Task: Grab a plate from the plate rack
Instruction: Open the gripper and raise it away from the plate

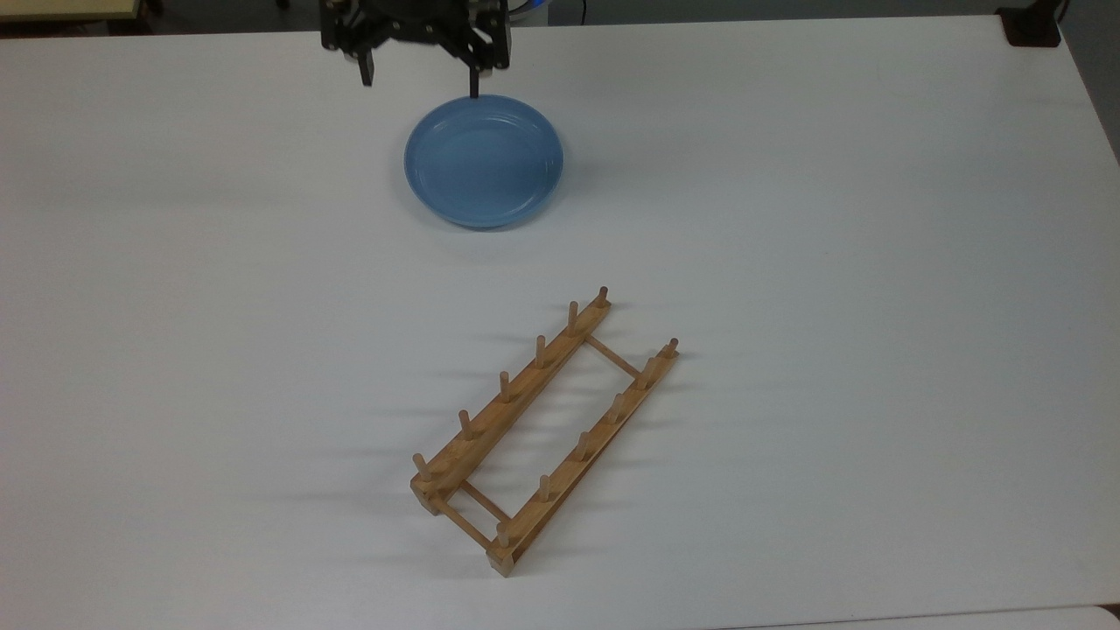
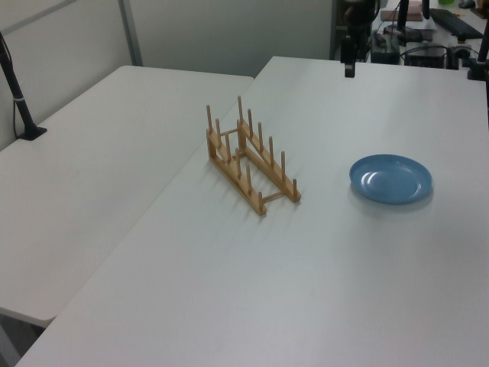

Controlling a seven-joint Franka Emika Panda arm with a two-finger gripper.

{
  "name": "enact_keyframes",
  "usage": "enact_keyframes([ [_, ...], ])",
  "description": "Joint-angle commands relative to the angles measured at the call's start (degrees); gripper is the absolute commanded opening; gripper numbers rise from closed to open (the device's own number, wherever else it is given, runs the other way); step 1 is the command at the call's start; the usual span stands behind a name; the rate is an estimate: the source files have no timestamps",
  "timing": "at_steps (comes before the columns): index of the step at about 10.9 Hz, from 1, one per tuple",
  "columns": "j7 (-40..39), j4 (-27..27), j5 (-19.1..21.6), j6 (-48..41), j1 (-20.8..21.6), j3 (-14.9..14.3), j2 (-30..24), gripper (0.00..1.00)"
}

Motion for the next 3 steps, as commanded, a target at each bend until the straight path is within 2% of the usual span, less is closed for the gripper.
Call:
enact_keyframes([
  [1, 1.0, -3.1, 2.5, 0.1, -1.5, -0.5, -3.5, 1.0],
  [3, 0.8, -2.9, 2.5, 0.0, -2.5, -0.4, -3.6, 1.0],
])
